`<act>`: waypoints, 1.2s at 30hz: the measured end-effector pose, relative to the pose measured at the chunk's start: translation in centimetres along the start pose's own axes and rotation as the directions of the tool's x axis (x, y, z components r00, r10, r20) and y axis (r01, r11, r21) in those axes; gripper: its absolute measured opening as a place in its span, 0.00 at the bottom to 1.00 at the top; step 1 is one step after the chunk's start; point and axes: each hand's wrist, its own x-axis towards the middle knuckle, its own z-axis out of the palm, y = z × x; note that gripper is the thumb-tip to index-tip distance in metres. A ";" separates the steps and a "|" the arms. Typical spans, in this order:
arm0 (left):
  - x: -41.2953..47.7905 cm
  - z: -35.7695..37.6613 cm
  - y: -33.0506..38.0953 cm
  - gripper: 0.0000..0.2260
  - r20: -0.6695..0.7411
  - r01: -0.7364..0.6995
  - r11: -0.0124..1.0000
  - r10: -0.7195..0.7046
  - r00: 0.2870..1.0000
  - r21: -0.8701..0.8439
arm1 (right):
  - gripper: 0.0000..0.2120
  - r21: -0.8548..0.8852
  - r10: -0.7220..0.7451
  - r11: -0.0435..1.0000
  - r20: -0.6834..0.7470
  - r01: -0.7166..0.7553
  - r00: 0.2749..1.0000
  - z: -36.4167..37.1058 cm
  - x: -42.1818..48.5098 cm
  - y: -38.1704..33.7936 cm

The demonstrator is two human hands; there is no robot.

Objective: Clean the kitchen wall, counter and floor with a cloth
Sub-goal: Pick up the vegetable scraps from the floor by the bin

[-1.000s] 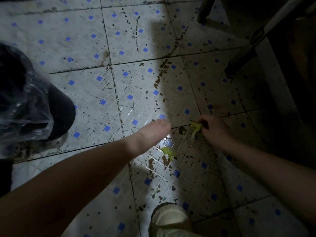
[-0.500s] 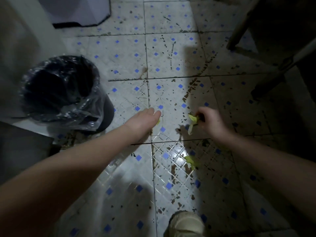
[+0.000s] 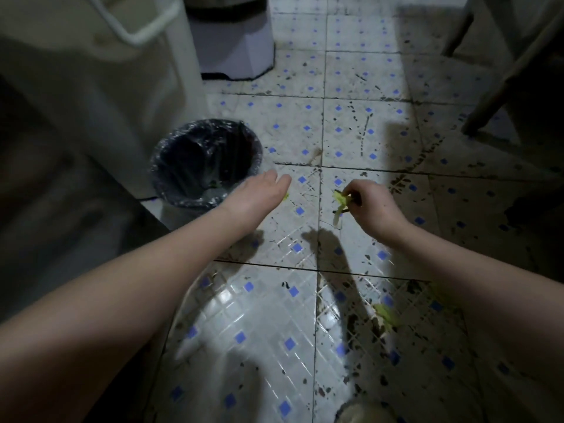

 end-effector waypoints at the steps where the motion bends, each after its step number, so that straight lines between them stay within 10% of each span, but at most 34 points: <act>1: -0.2 -0.5 -0.5 0.23 -0.013 0.032 0.999 -0.032 0.999 -0.002 | 0.10 0.001 -0.009 1.000 -0.012 0.009 1.000 0.1 0.4 -0.6; 23: -6.5 -0.5 -7.3 0.25 0.076 0.318 0.939 -0.329 0.941 0.131 | 0.10 0.029 -0.314 0.946 -0.163 0.323 0.935 0.8 9.2 -14.5; 36: -9.6 -1.2 -6.8 0.25 0.071 0.406 0.908 -0.414 0.907 0.104 | 0.14 0.045 -0.335 0.942 0.034 0.333 0.942 4.1 8.8 -16.8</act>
